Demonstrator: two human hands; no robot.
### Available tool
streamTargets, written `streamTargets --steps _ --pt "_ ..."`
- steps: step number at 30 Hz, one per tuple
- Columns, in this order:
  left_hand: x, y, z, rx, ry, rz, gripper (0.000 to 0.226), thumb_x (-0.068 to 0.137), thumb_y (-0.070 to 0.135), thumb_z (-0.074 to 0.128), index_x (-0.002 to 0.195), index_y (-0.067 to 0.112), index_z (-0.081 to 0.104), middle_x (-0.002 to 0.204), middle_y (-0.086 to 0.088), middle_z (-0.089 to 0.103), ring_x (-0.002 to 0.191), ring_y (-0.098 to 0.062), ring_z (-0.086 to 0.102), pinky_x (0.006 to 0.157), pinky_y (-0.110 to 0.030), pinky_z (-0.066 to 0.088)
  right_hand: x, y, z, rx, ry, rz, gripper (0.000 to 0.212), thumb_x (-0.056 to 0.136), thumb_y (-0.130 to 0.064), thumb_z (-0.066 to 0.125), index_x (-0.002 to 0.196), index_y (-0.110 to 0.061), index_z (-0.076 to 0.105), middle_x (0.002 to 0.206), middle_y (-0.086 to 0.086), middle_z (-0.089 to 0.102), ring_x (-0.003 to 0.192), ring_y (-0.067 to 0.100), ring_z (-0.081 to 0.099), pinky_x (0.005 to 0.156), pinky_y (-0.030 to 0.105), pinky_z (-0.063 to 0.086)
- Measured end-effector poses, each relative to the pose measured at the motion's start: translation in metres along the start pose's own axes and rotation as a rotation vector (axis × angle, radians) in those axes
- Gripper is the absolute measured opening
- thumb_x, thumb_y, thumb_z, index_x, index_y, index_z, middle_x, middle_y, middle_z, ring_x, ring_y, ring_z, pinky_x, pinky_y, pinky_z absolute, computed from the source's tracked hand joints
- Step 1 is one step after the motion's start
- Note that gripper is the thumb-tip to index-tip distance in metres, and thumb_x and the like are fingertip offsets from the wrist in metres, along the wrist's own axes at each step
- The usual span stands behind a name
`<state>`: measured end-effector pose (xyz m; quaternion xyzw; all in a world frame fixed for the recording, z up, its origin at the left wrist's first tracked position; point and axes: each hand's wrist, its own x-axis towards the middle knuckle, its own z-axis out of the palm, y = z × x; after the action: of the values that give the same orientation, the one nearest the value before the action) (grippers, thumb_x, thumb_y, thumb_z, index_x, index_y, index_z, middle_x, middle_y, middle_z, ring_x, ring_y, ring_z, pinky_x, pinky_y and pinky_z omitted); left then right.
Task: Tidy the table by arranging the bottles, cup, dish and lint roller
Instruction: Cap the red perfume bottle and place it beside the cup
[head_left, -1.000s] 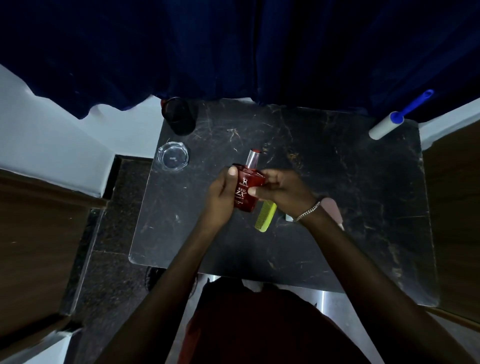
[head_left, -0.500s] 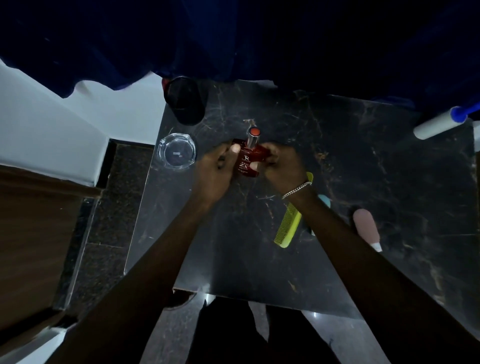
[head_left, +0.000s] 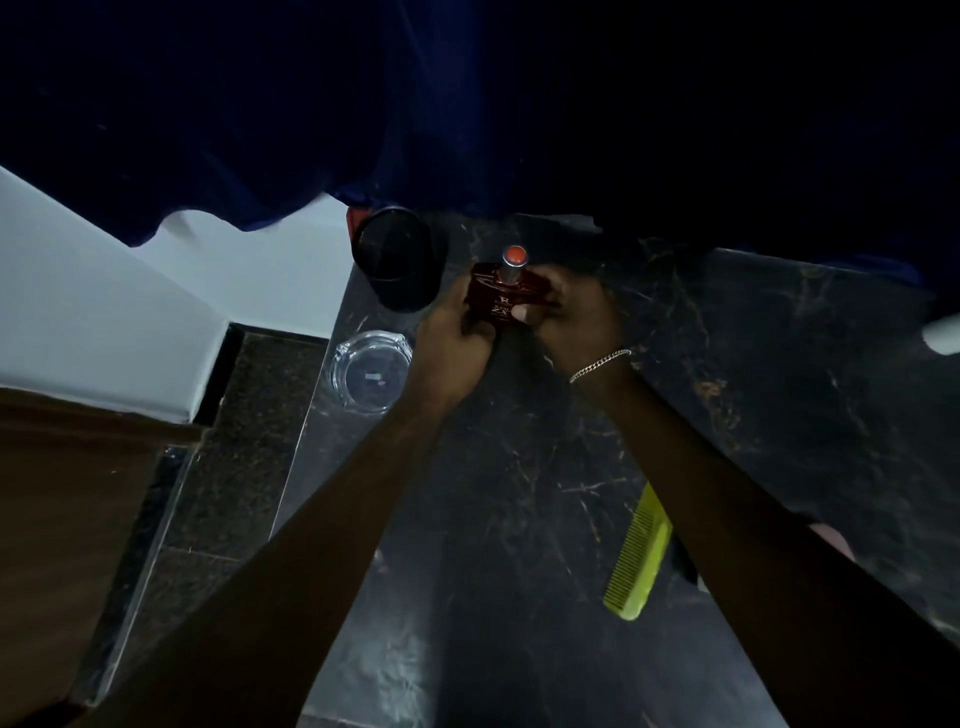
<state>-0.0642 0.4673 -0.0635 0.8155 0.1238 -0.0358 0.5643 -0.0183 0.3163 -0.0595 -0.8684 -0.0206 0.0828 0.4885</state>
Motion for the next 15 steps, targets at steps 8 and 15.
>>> streamTargets --steps 8,15 --pt "0.023 -0.008 -0.002 0.013 0.005 -0.053 0.069 0.082 0.005 0.057 0.144 0.033 0.052 0.129 0.001 0.069 0.12 -0.016 0.065 0.108 -0.049 0.051 0.028 0.005 0.01 -0.001 -0.014 -0.03 0.045 0.078 -0.004 0.074 0.122 -0.015 0.068 0.112 0.001 0.075 0.102 0.009 0.069 0.096 0.029 0.054" --pt "0.032 -0.008 0.002 0.007 -0.036 -0.076 0.067 0.081 0.011 0.055 0.144 0.034 0.052 0.129 0.003 0.07 0.121 -0.017 0.065 0.109 -0.049 0.05 0.036 0.007 0.007 -0.054 -0.034 -0.051 0.043 0.079 -0.001 0.072 0.12 -0.013 0.069 0.11 0.001 0.075 0.101 0.01 0.068 0.098 0.029 0.054"
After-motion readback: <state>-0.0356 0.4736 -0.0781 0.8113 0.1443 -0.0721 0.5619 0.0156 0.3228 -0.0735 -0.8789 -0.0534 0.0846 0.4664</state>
